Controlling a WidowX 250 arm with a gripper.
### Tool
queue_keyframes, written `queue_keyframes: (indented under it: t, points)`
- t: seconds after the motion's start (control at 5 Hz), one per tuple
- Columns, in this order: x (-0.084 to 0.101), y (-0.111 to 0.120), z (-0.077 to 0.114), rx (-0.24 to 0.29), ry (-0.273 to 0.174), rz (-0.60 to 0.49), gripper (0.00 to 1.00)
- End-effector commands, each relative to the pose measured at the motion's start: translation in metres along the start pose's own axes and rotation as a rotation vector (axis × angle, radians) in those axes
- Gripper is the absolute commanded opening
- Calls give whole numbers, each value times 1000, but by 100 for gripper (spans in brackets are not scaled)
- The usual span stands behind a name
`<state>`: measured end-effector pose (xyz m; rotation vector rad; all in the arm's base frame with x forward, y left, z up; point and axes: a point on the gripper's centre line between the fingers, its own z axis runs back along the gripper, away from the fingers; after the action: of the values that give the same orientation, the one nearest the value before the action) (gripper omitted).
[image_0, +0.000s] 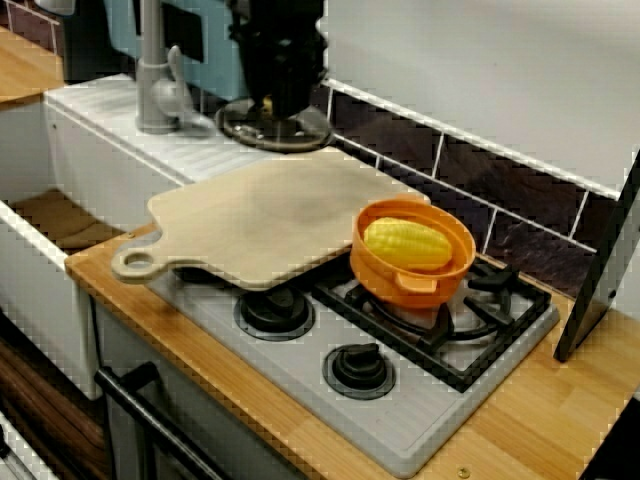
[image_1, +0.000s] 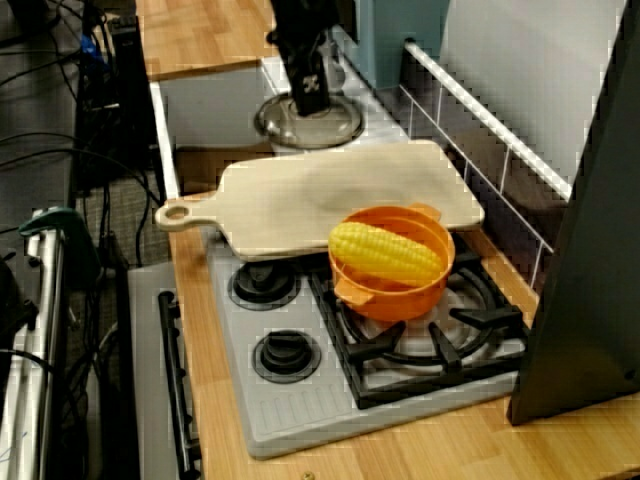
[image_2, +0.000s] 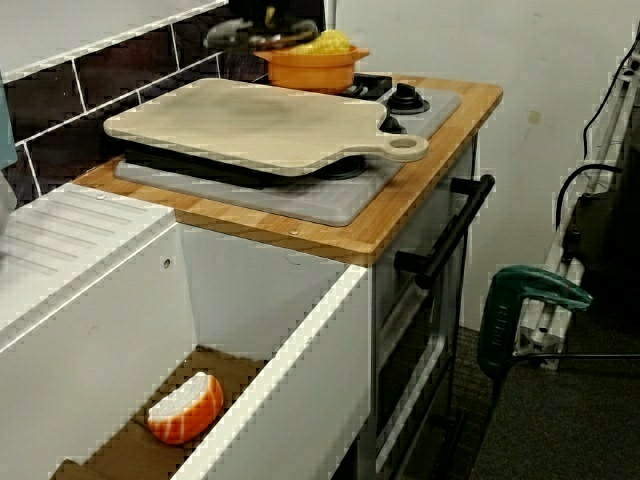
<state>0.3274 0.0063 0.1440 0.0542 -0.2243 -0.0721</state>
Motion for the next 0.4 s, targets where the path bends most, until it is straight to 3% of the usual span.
queue_keyframes:
  t: [0.0,0.2]
  points:
    - [-6,5,-40,96,1,7,0]
    - [-7,4,-55,104,35,-6,100]
